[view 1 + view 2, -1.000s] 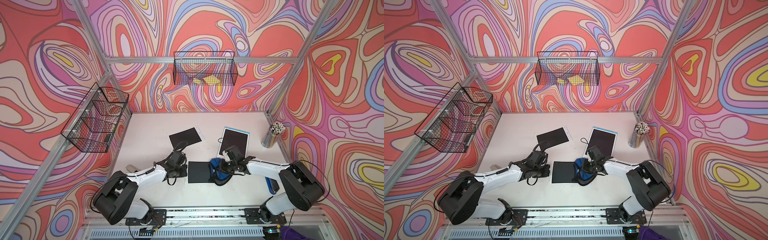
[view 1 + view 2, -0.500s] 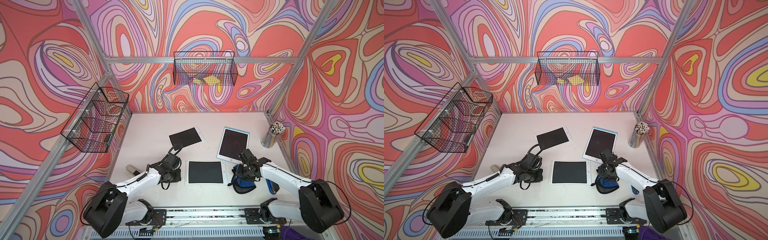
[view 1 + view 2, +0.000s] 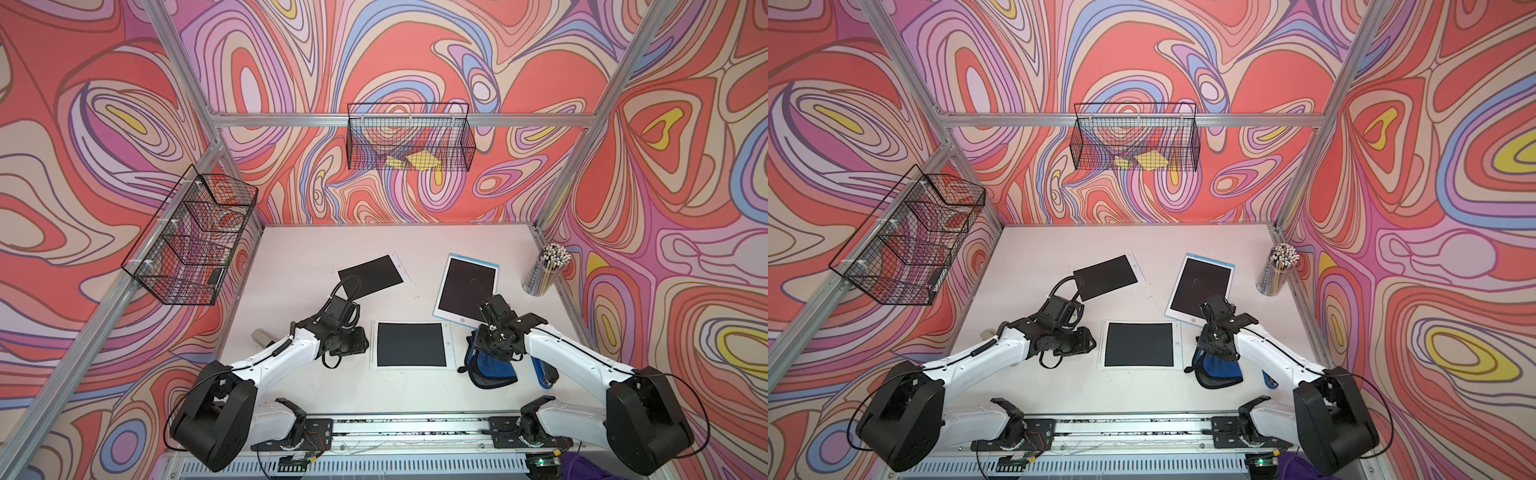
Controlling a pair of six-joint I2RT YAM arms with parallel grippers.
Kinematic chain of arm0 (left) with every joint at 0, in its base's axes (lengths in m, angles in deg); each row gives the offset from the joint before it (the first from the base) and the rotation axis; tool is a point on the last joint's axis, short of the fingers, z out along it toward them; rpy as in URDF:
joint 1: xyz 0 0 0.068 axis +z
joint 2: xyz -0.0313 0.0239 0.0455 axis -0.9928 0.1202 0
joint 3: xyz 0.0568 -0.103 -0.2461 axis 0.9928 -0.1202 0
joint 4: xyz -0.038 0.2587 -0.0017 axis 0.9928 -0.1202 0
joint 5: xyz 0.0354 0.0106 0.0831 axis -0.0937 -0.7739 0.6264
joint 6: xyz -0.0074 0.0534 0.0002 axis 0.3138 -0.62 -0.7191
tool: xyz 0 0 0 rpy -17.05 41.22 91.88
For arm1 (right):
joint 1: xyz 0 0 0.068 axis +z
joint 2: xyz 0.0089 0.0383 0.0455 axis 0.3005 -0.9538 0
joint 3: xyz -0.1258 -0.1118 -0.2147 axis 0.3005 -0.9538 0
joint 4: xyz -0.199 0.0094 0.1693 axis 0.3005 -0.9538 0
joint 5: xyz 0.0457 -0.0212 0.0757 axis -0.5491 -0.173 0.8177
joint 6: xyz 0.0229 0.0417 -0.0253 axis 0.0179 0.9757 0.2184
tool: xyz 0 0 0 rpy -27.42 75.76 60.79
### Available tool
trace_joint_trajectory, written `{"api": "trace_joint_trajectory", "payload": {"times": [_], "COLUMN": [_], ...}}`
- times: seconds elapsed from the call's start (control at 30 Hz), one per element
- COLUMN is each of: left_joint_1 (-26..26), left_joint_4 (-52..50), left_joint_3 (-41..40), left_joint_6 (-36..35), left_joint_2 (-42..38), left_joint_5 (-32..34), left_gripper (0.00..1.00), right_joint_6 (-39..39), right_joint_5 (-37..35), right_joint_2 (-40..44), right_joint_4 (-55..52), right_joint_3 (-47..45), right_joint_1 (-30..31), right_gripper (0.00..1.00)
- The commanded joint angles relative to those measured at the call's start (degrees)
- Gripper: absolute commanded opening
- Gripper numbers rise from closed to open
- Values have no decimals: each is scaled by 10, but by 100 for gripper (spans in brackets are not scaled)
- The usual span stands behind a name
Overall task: Wipe the drawing tablet
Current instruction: Place the cleaning item at the center of the board, then pick up the cleaning item at the center of the board.
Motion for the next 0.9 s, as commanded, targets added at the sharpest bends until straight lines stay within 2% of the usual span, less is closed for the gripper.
{"api": "trace_joint_trajectory", "payload": {"times": [0.0, 0.03, 0.07, 0.1, 0.27, 0.43, 0.47, 0.53, 0.63, 0.77, 0.8, 0.87], "left_joint_1": [3, 3, 3, 3, 5, 28, 28, 28, 32, 50, 52, 51], "left_joint_4": [2, -3, -11, -16, 23, 71, 92, 99, 58, 53, 53, 25], "left_joint_3": [37, 43, 50, 55, 54, 74, 71, 59, 58, 51, 51, 64], "left_joint_6": [-14, -14, -12, -11, -3, -28, -22, -15, -17, -1, -1, -7], "left_joint_2": [-1, -6, -12, -19, -47, 10, 11, -7, -31, -34, -31, -20], "left_joint_5": [-12, -5, 8, 19, 16, -114, -125, -100, -56, -99, -101, -82], "left_gripper": [61, 68, 93, 99, 99, 99, 99, 99, 99, 98, 93, 70], "right_joint_6": [-37, -42, -43, -43, -42, -20, -11, 2, 16, 22, 22, 17], "right_joint_5": [5, 11, 17, 26, 55, 37, 31, 31, 40, 56, 56, 55], "right_joint_2": [22, 24, 25, 27, 21, 20, 21, 20, 2, -15, -19, -34], "right_joint_4": [-3, -3, -6, -5, -7, -37, -40, -39, -37, -9, -4, -2], "right_joint_3": [14, 13, 11, 6, -6, -1, -4, -11, -18, -30, -30, -24], "right_joint_1": [-3, -3, -3, -3, -3, -4, -4, -3, -3, -3, -3, -3], "right_gripper": [54, 54, 54, 55, 63, 68, 72, 73, 75, 76, 76, 76]}}
